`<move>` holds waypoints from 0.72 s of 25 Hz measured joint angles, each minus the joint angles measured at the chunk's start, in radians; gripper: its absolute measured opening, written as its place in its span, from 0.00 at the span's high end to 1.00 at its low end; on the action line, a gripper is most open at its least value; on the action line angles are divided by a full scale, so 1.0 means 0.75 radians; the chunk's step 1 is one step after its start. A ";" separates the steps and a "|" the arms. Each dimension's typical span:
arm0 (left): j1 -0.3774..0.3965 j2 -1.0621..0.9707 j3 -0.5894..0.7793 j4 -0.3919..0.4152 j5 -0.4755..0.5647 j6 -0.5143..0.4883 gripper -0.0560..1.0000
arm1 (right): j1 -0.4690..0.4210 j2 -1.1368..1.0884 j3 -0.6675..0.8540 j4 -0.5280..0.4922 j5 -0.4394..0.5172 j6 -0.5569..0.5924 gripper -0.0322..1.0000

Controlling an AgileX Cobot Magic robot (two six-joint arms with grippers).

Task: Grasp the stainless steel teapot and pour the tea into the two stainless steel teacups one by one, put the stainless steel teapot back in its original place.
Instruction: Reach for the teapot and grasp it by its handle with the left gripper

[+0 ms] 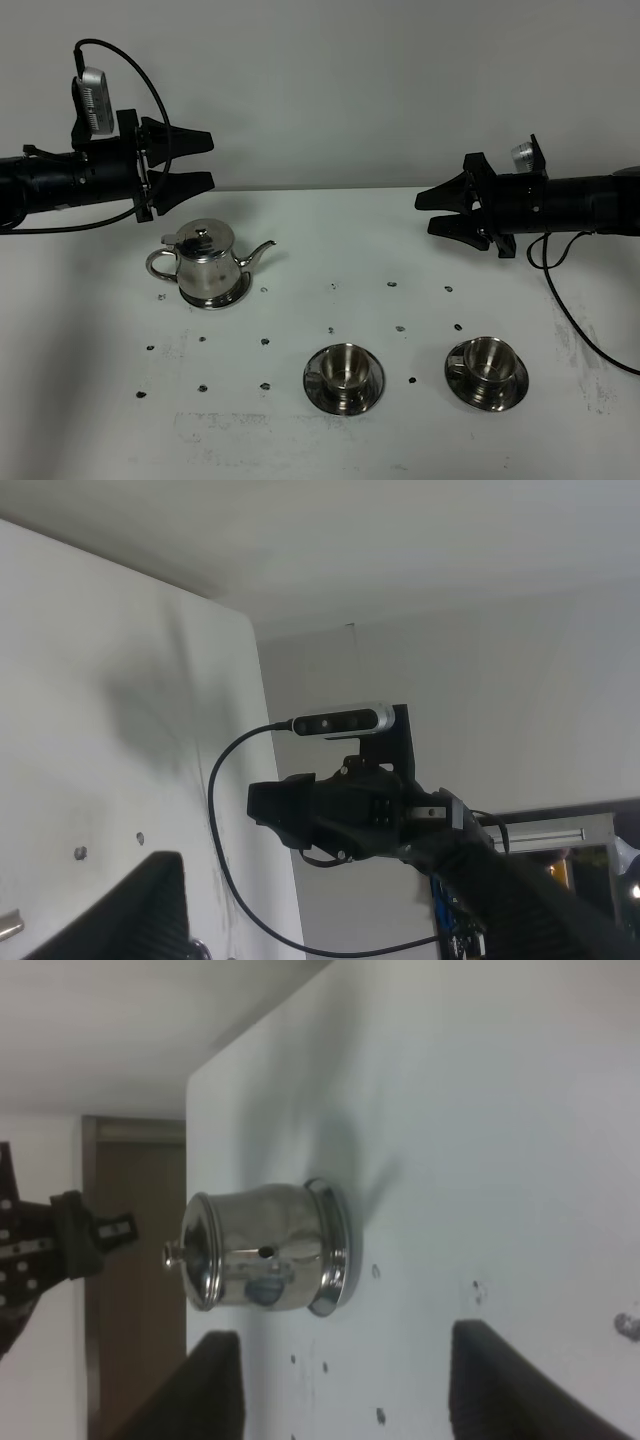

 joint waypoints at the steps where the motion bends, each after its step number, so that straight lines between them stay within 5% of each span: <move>1: 0.000 0.000 0.000 0.000 0.000 0.000 0.31 | 0.000 0.000 0.000 0.000 -0.001 0.000 0.50; 9: 0.000 0.000 0.000 0.000 0.000 0.009 0.31 | 0.000 0.000 0.000 -0.001 -0.006 -0.001 0.50; 13: 0.000 0.000 -0.013 0.003 0.001 0.135 0.31 | 0.000 0.000 -0.015 -0.015 -0.007 -0.128 0.50; 18: 0.000 -0.057 -0.161 0.181 -0.032 0.231 0.39 | -0.010 -0.007 -0.175 -0.234 -0.073 -0.293 0.50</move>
